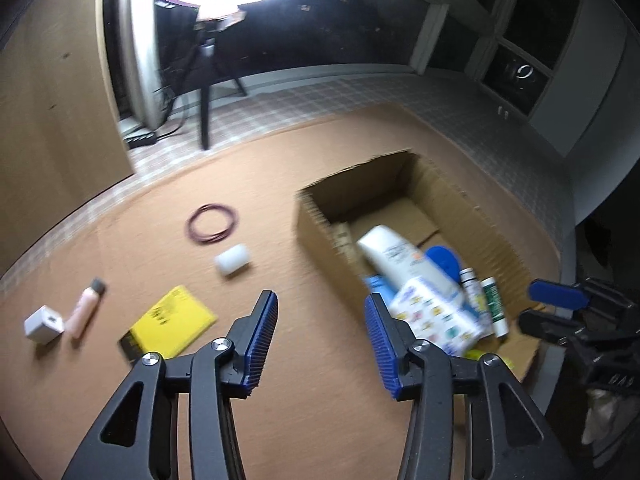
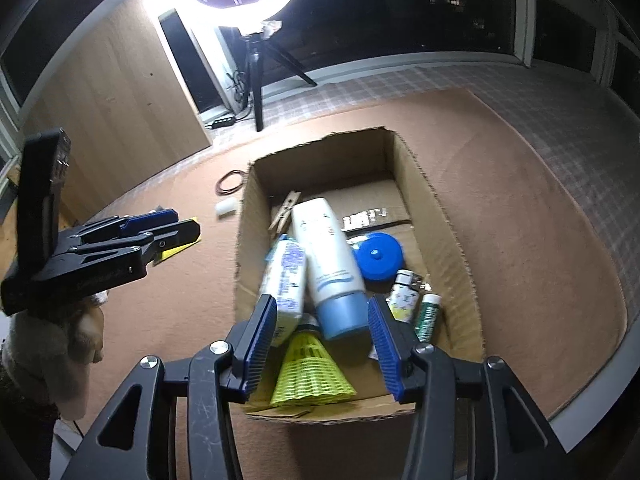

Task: Organize objects
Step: 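Move the left tool toward the yellow notebook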

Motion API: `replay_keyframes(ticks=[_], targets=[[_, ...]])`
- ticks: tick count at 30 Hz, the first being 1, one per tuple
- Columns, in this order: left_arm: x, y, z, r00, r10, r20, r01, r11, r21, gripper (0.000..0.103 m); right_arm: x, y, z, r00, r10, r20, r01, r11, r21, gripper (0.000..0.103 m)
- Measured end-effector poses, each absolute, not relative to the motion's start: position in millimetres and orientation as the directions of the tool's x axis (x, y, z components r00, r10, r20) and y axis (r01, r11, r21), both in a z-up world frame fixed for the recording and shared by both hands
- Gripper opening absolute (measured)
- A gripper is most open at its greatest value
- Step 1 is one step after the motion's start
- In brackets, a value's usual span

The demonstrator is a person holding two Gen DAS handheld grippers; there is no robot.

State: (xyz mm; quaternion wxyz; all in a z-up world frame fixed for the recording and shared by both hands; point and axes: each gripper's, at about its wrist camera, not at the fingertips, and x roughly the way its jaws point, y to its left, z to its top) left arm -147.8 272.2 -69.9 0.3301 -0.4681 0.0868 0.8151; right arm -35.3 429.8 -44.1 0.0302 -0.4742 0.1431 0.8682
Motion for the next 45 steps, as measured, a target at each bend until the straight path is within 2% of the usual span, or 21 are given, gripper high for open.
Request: replay_keyframes(ticks=[3,7,15,24,33,37,42,45], targets=[[-159,243,-79,-0.340,0.436,-0.833,-0.596,-0.785,-0.168,0.069,-36,421,-42,-0.550,-0.093,-0.830,-0.174,-0.959,0.224,0.045],[-179,205,-97,-0.302,0.422,-0.855,-0.540,-0.815,-0.211,0.069,-36,411,-41,-0.547,-0.107,-0.830,-0.162,-0.960,0.230,0.045],[-212,172,-130,-0.290,0.333,-0.897,-0.535,-0.834,-0.136,0.069,-35,399,-46,-0.525,-0.112,-0.844,-0.154,-0.962,0.224,0.045],[-247,172,-142,-0.212,0.403,-0.890,-0.531,-0.812,-0.241,0.069,-32,403,-55,-0.503,-0.113,-0.857,-0.180,-0.956,0.231,0.045],[-258,183,-155,-0.159,0.405,-0.900,-0.530,-0.804,-0.268,0.068,-29,411,-55,-0.506,-0.114,-0.855,-0.205,-0.947,0.247,0.045],[-247,191,-156,-0.151,0.371,-0.916,-0.579,-0.784,-0.222,0.068,-30,413,-58,-0.500,-0.128,-0.856,-0.209,-0.942,0.263,0.045],[-222,208,-157,-0.178,0.257,-0.950,-0.657,-0.750,-0.079,0.068,-31,414,-60,-0.499,-0.147,-0.854,-0.212,-0.935,0.285,0.045],[-209,213,-158,-0.205,0.218,-0.954,-0.678,-0.735,-0.022,0.064,-32,412,-60,-0.501,-0.152,-0.852,-0.207,-0.935,0.288,0.045]])
